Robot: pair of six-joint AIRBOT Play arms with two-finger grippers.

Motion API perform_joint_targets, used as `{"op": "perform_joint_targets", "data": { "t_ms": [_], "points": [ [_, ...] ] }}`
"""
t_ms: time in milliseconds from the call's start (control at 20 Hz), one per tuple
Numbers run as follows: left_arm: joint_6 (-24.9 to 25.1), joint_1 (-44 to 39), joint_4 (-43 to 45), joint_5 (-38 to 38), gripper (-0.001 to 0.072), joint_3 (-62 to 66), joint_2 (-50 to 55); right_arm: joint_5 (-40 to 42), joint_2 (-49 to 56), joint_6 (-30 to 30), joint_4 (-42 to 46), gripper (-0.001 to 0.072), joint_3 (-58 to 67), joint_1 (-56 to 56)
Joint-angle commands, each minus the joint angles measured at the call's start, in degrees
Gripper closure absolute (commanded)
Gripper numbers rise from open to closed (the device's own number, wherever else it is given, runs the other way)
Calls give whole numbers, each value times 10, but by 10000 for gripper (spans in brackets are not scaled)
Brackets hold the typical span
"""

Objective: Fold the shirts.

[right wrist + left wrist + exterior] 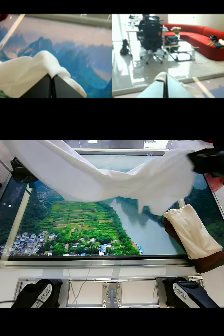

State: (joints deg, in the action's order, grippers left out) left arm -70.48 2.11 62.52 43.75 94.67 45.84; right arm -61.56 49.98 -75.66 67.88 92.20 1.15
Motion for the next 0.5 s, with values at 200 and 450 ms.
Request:
{"op": "perform_joint_targets", "data": {
  "t_ms": [200,450],
  "points": [
    [-107,0,188,190,700,61,52,-69,-65,-42,44,691,5,0],
    [-131,-2,201,279,699,21,250,-65,79,-38,-18,691,-147,-2]
  ]
}}
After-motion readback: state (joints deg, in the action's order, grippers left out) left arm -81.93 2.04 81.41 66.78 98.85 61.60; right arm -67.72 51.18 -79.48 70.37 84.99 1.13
